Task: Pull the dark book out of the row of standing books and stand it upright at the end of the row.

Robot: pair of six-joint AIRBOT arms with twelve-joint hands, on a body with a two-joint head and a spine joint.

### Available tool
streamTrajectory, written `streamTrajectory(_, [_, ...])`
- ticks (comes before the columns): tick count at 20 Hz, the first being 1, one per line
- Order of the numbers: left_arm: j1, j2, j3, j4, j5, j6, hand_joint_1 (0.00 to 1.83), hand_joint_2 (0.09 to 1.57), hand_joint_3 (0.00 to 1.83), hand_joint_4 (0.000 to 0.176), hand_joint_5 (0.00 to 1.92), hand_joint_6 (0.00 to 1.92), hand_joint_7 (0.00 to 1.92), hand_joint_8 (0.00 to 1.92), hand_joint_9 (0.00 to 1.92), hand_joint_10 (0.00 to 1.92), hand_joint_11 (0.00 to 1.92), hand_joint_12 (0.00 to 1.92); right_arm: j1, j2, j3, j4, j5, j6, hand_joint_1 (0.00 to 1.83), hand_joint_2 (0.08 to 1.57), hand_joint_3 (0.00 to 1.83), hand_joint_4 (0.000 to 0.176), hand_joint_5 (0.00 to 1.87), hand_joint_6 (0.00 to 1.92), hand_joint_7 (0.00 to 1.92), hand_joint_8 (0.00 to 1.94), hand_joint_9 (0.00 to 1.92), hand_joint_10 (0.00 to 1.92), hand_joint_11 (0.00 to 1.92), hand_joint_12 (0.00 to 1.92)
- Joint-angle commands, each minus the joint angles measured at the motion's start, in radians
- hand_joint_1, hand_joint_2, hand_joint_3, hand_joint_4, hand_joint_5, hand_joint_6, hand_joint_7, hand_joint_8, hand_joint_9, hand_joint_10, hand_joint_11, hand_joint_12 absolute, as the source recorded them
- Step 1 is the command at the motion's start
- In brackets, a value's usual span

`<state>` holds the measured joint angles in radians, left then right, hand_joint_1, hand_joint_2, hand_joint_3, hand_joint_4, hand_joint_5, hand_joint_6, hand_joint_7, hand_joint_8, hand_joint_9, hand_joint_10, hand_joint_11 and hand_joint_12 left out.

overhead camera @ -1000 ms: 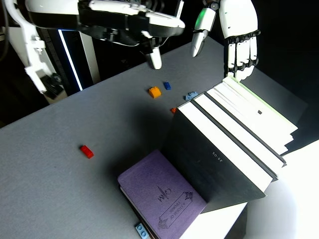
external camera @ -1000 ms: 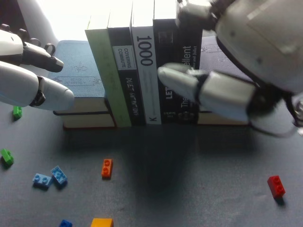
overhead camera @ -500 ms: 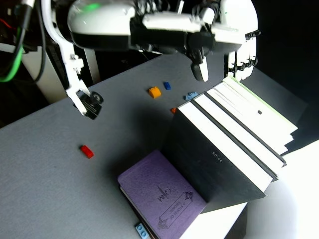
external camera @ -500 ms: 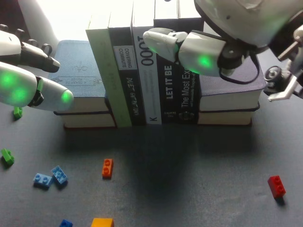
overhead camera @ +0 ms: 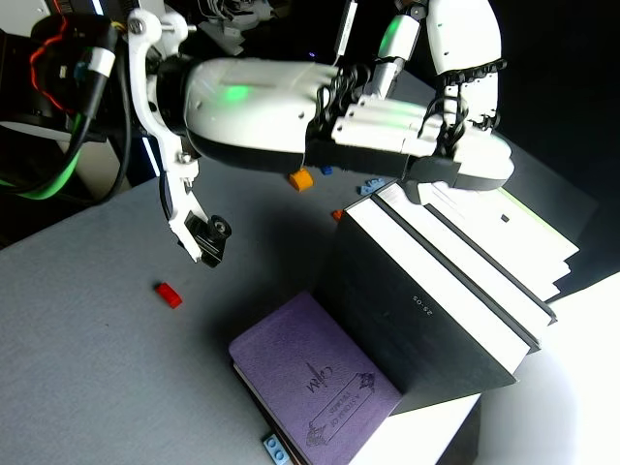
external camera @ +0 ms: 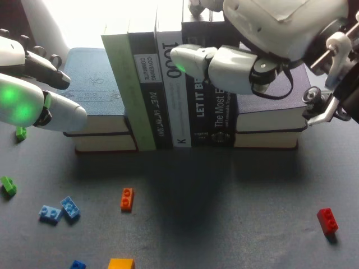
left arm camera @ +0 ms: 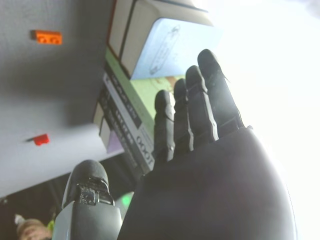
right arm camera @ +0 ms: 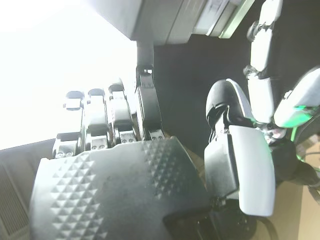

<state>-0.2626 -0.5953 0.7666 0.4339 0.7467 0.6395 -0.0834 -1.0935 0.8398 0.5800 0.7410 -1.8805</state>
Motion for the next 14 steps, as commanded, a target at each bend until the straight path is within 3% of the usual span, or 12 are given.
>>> streamTrajectory(1, [-0.009,0.007,0.002,0.032,-0.076,0.004,0.0,1.13,0.0,0.026,0.24,0.0,0.21,0.0,0.21,0.0,0.21,0.22,0.002,0.006,0.001,-0.048,0.088,0.016,0.0,1.19,0.01,0.0,0.55,0.62,0.07,0.01,0.0,0.0,0.0,0.0])
streamTrajectory(6, [-0.009,0.007,0.002,0.032,-0.077,0.004,0.0,1.12,0.0,0.024,0.26,0.01,0.24,0.01,0.23,0.01,0.24,0.22,-0.023,0.01,-0.014,-0.062,0.092,0.02,0.0,1.21,0.01,0.0,0.56,0.61,0.09,0.01,0.0,0.0,0.0,0.0])
streamTrajectory(14, [-0.009,0.007,-0.001,0.031,-0.078,0.004,0.0,1.12,0.0,0.03,0.24,0.0,0.23,0.0,0.23,0.0,0.25,0.2,-0.055,0.064,-0.135,-0.062,0.09,-0.062,0.01,1.21,0.01,0.0,0.56,0.59,0.1,0.01,0.0,0.0,0.0,0.0])
